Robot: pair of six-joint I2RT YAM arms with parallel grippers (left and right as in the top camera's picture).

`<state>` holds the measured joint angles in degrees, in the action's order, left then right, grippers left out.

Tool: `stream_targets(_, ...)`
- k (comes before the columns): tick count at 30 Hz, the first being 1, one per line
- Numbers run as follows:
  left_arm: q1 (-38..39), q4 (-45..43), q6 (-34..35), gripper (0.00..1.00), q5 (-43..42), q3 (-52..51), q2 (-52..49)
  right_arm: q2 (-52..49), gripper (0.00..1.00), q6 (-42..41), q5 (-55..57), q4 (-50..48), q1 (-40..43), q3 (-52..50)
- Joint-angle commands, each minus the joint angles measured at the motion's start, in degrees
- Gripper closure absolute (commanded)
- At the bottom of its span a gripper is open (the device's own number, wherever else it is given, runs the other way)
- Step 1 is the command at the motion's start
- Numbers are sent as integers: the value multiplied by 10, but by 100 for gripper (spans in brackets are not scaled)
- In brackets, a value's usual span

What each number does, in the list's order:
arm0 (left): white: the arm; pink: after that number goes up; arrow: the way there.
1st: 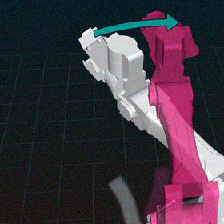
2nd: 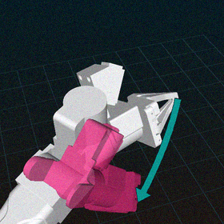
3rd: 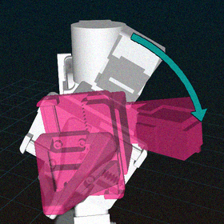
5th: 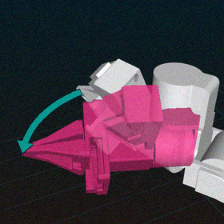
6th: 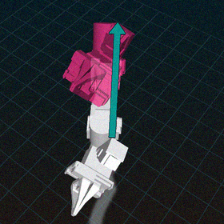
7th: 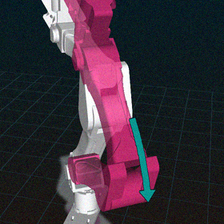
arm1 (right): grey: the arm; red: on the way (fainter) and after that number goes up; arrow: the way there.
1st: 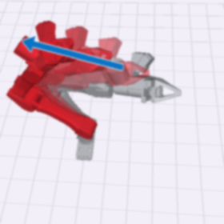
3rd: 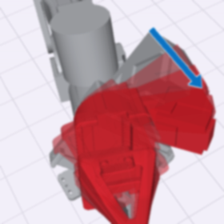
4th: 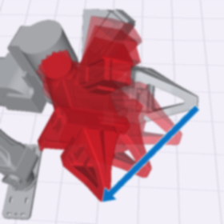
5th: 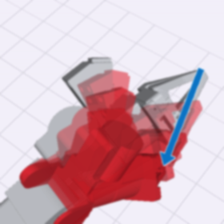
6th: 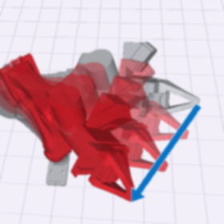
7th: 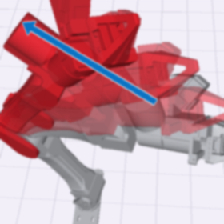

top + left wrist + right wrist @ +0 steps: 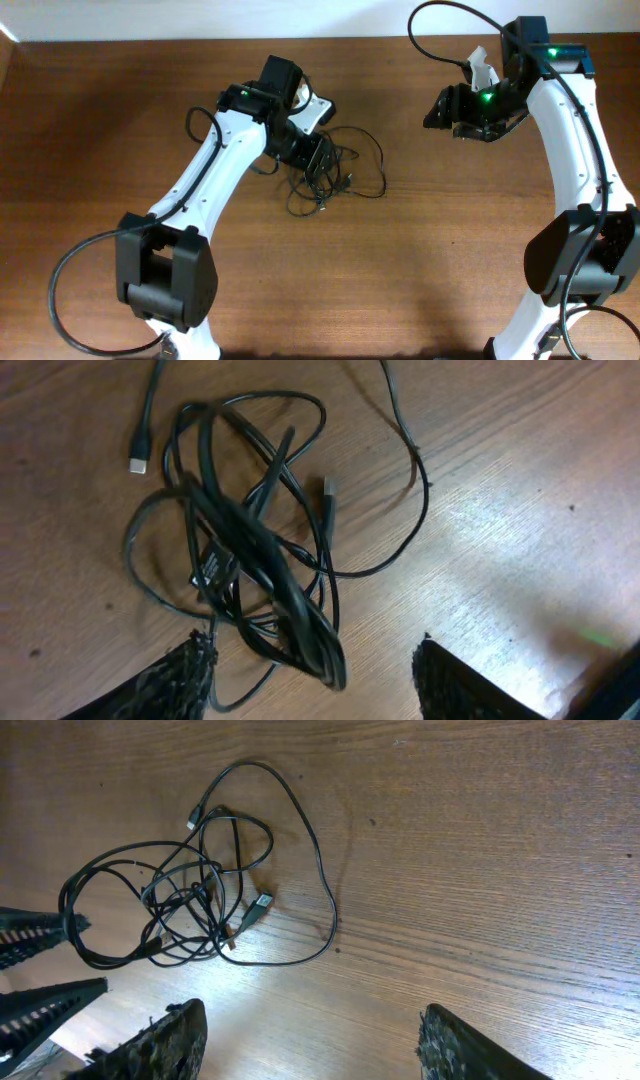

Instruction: Untangle cables

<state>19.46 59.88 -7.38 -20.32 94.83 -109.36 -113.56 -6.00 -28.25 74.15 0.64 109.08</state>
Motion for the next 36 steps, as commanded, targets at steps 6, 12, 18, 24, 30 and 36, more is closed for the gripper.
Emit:
stream_targets(6,-2,-6,94,35,57,13,78,16,30,3,5,0,-3,9)
stream_targets(12,-2,-46,169,40,112,12,76,16,30,2,7,0,-3,9)
stream_targets(18,-1,-54,207,50,114,12,30,16,30,2,7,0,-3,9)
stream_targets(24,-1,-54,211,49,114,12,19,16,30,2,9,-2,-3,9)
stream_targets(30,-1,-52,230,61,112,12,15,16,30,2,9,-4,-3,9)
stream_targets(36,-1,-49,230,61,142,12,15,16,30,2,9,-4,-3,9)
